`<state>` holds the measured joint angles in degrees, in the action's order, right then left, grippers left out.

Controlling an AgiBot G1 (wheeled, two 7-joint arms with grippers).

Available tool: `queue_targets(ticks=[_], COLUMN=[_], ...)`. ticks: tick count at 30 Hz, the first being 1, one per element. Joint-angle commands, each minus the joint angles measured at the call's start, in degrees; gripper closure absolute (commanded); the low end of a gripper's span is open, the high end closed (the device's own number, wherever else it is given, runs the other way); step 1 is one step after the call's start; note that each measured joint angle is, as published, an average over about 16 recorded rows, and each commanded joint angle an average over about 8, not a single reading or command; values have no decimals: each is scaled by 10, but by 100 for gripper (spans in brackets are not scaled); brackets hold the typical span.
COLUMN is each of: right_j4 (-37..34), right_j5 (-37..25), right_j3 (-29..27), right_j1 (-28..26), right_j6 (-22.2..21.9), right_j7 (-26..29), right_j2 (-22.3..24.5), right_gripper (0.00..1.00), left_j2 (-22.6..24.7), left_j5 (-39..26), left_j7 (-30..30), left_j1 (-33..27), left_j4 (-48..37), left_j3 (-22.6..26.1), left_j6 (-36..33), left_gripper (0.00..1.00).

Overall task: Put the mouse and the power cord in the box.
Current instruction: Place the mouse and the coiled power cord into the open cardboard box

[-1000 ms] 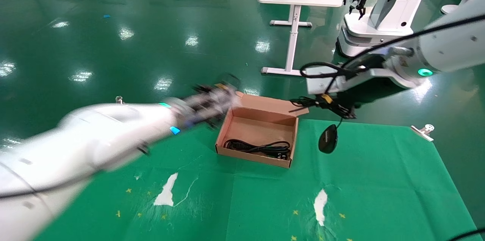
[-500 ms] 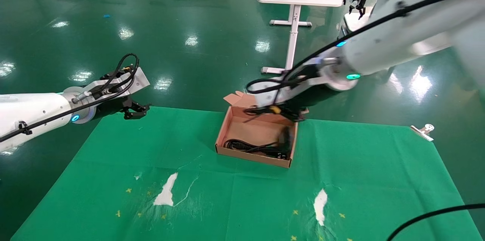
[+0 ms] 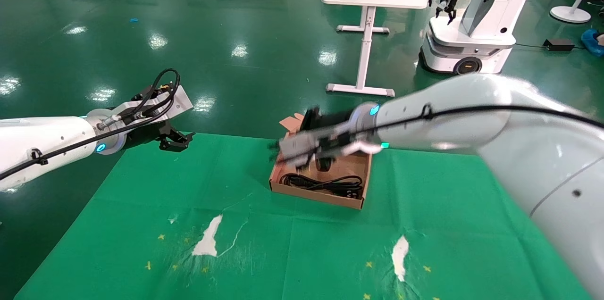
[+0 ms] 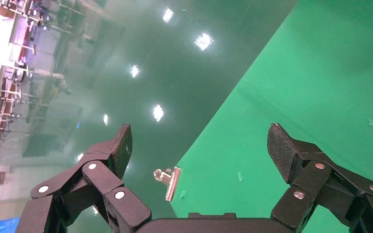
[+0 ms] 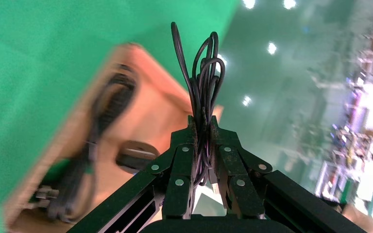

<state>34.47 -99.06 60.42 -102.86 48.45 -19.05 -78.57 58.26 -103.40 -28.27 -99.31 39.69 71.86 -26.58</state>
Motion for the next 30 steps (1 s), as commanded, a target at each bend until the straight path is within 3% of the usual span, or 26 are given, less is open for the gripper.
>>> queue_targets(ticks=[1,9,10,17,18,30], right_j4=[7,-23,-30,-64,-66,-64], right_j5=[13,50,51,52,52,51], right_j3=[22,66,70,94,96,94], right_j1=[8,13,12,12,12,11], right_j6=[-3,-19,-24,-54,-56,-54], right_j7=[-13,-13,-12,1,1,0], right_j2=[1,3,3,2,2,2], right_gripper=[100,100,93,5,0,0], left_j2=[1,3,3,3,3,3], left_j5=[3,13,14,19,19,19], left_j7=[4,17,18,25,25,25], left_j1=[0,0,0,-1,-1,0], left_j4=[-2,-9,-9,-13,-14,-13], left_j3=[-1,-3,-4,-5,-5,-5], left_j6=[0,-1,-1,-1,-1,-1], left_gripper=[0,0,0,0,0,0])
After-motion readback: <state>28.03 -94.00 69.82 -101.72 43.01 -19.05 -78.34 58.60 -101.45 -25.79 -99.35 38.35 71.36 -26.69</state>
